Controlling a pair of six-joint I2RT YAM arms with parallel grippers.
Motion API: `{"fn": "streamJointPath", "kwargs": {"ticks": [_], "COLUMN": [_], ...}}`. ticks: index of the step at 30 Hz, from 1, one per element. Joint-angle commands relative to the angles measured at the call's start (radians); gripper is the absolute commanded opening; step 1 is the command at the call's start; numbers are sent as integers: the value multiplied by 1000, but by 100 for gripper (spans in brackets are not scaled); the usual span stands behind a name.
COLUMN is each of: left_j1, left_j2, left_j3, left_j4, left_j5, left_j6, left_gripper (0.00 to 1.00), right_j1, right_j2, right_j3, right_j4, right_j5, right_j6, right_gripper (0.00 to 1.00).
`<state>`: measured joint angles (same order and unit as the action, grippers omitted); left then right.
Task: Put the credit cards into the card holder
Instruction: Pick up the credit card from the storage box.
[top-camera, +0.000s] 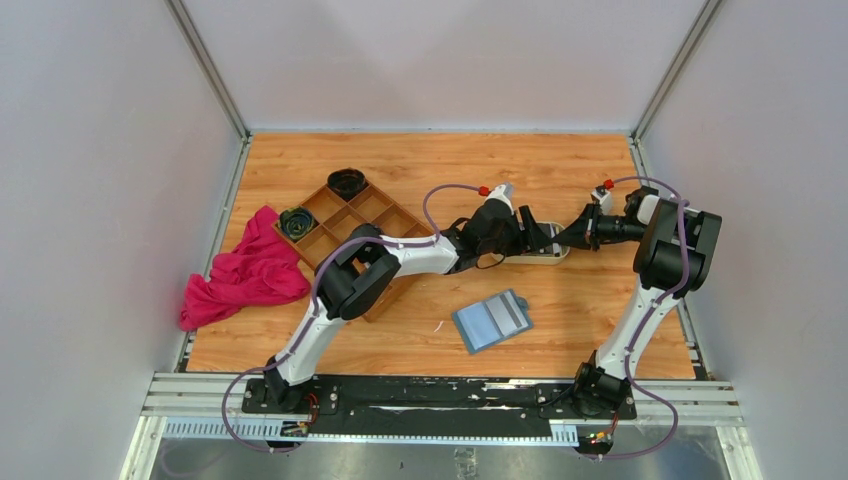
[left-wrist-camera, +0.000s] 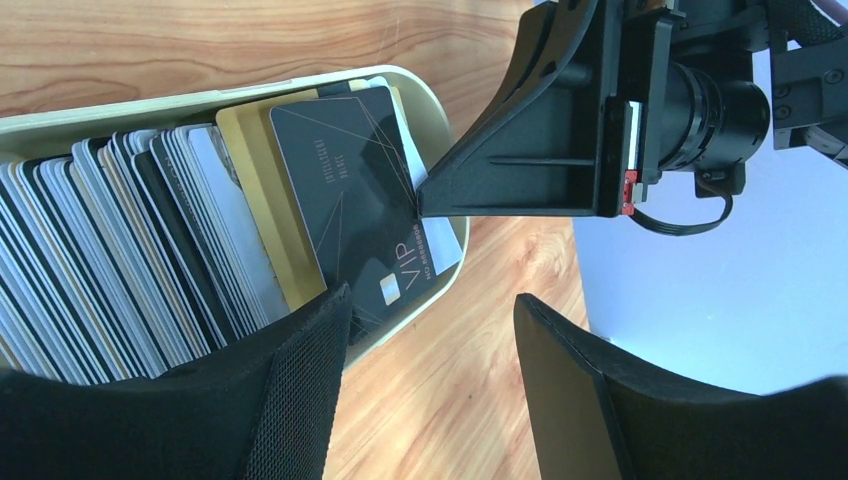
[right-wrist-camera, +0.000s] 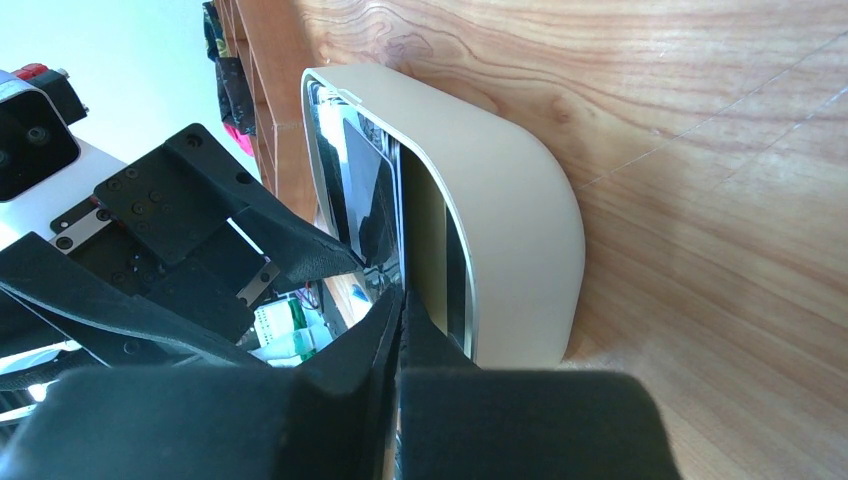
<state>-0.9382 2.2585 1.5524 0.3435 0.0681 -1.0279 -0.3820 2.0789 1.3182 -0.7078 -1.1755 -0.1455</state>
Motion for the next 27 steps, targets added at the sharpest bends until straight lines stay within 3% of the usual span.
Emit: {"fn": "streamJointPath", "kwargs": {"ticks": [1,9,27], "left_j1": [4,6,8], "left_j2": [-27,-65,55], "left_j3": [6,-37,68], "left_j4": [-9,-11,-44], "left_j5": [-15,-67,-12], "left_j6": [44,75,19], "left_gripper": [67,67,64], "right_j1": [-11,-11,-12], "right_j2": [18,18,17], "right_j3": [1,-1,0], "right_j4": [-24,-24,-24], "right_j5": [-1,0,-5], "right_j6": [3,3,3], "right_gripper": [0,0,0]}}
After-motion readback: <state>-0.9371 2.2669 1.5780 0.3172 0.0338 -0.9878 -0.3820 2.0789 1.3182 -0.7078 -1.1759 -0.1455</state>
